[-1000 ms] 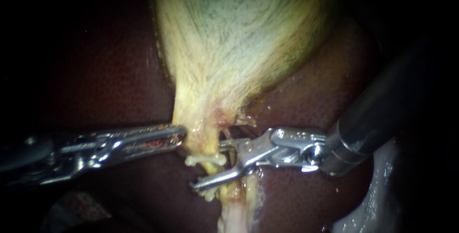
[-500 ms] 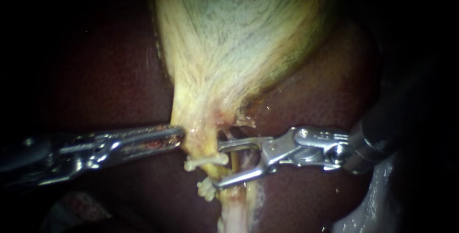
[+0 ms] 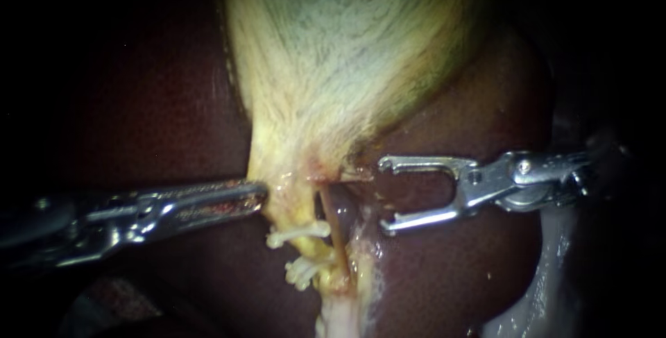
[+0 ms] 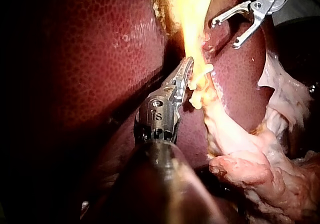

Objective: Going back third clip left tube

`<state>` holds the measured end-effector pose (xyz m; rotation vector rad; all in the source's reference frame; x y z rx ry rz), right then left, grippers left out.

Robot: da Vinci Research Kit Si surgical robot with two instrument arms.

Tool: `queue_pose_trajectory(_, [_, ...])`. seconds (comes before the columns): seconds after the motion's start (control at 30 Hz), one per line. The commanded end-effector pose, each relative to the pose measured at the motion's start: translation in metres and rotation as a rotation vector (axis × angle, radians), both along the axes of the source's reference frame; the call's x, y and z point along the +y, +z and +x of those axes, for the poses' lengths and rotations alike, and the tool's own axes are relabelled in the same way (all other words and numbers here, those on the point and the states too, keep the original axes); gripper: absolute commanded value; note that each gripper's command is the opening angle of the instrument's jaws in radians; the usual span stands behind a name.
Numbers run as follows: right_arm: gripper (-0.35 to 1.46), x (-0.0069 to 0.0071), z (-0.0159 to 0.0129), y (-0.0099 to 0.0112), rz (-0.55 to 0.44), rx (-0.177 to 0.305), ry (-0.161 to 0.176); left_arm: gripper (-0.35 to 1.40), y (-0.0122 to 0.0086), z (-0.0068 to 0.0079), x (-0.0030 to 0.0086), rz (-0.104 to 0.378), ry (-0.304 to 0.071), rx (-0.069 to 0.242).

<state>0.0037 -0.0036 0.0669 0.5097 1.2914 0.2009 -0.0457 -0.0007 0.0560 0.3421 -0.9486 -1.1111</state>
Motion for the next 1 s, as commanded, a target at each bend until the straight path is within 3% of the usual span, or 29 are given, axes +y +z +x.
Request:
queue_pose_trajectory(0.03, [0.6,-0.0001,0.0,0.0,-0.001,0.0,-0.001,-0.18,0.0001,0.0,0.0,0.0,-0.001,0.0])
queue_pose_trajectory(0.17, [0.6,-0.0003,0.0,-0.0001,-0.007,0.001,-0.003,-0.18,0.0009,-0.0005,0.0,-0.002,-0.003,0.002])
queue_pose_trajectory(0.33, [0.6,-0.0005,0.0,-0.0003,-0.013,0.002,-0.004,-0.18,0.0034,-0.0027,-0.0006,-0.005,0.002,0.017])
queue_pose_trajectory(0.53, [0.6,-0.0005,-0.0001,-0.0003,-0.013,0.002,-0.004,-0.18,0.0048,-0.005,-0.0002,-0.002,0.005,0.016])
queue_pose_trajectory(1.0, [0.6,-0.0006,-0.0006,-0.0004,-0.024,0.005,-0.009,-0.18,0.0053,-0.005,0.0,0.0,0.01,0.019])
